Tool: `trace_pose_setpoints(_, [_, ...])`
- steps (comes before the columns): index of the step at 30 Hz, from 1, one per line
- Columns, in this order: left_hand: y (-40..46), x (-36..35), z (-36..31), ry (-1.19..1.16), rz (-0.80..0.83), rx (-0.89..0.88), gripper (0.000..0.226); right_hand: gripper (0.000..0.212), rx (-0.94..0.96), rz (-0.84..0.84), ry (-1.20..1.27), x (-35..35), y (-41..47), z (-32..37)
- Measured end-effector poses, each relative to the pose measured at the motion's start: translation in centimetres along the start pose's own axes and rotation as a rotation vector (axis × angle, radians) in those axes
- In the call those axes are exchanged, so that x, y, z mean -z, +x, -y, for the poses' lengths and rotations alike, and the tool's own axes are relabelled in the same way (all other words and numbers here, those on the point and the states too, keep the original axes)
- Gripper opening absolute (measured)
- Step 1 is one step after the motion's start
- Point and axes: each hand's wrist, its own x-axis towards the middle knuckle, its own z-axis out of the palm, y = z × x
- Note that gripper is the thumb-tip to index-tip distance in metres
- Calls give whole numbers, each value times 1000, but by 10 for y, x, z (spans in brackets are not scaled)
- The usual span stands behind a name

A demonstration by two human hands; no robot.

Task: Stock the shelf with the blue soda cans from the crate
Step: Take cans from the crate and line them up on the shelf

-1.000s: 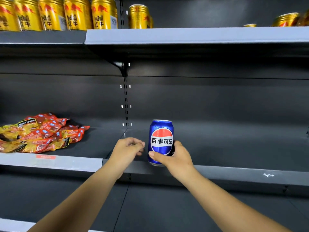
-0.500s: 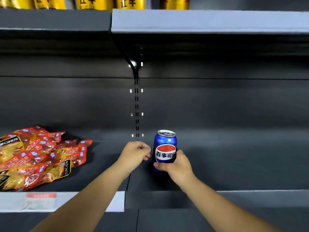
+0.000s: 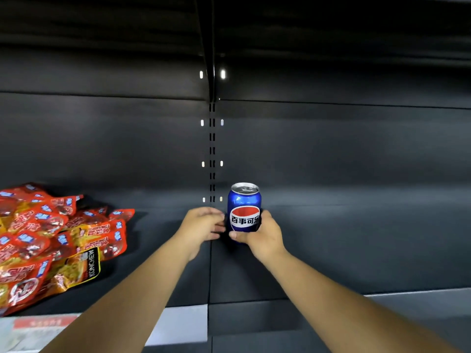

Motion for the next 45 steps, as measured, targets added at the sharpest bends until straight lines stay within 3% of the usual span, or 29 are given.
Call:
trace_pose_setpoints(14, [29, 3, 4, 14, 85, 12, 30, 59, 57, 1, -215, -19, 59, -5])
trace_pose_setpoints(19, [36, -3, 15, -41, 33, -22, 33, 59, 55, -2, -248, -23, 76, -7])
trace_pose_setpoints(36, [54, 4, 29, -298, -86, 27, 18, 52, 69, -7, -162, -27, 82, -17])
trace_pose_setpoints(45, [47, 6, 27, -265, -69, -8, 18, 57, 32, -19, -162, -25, 78, -14])
